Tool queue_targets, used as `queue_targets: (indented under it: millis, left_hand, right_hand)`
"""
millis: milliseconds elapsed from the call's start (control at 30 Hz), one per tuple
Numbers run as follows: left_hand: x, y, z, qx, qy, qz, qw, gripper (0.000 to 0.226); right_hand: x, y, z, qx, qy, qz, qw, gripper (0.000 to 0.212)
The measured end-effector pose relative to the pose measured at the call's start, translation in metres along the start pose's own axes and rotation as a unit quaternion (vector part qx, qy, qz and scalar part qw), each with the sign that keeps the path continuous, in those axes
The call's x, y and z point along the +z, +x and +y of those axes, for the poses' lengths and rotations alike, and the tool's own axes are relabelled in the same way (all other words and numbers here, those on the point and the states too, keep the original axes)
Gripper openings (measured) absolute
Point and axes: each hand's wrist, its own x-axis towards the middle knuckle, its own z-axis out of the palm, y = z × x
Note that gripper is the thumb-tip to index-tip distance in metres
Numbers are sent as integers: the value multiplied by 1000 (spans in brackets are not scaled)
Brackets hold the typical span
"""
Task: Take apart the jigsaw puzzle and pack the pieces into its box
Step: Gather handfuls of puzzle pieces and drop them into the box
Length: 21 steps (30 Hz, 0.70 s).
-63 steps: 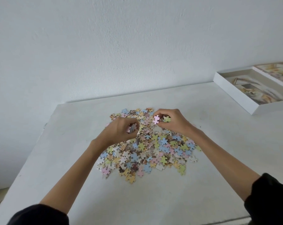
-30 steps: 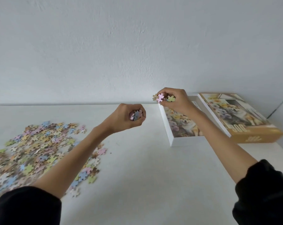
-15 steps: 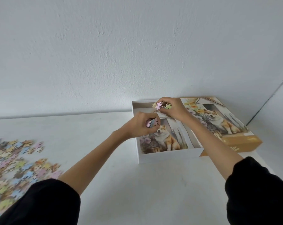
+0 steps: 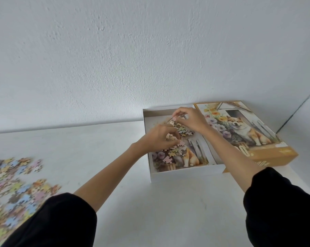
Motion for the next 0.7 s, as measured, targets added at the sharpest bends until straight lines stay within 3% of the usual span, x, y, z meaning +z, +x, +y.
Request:
queue_targets:
  millis: [167, 400, 700]
  left_hand:
    - [-13, -6, 6, 27, -30, 18, 999, 14]
    - [-45, -46, 10, 37, -62, 22, 997, 12]
    - [-98, -143, -3, -3, -59, 44, 997, 11]
  right_hand:
    - [-1, -2, -11, -1, 21, 11, 1000, 11]
    - [1, -12, -50, -30, 38, 41, 998, 11]
    - [43, -25, -147, -71, 62, 20, 995, 12]
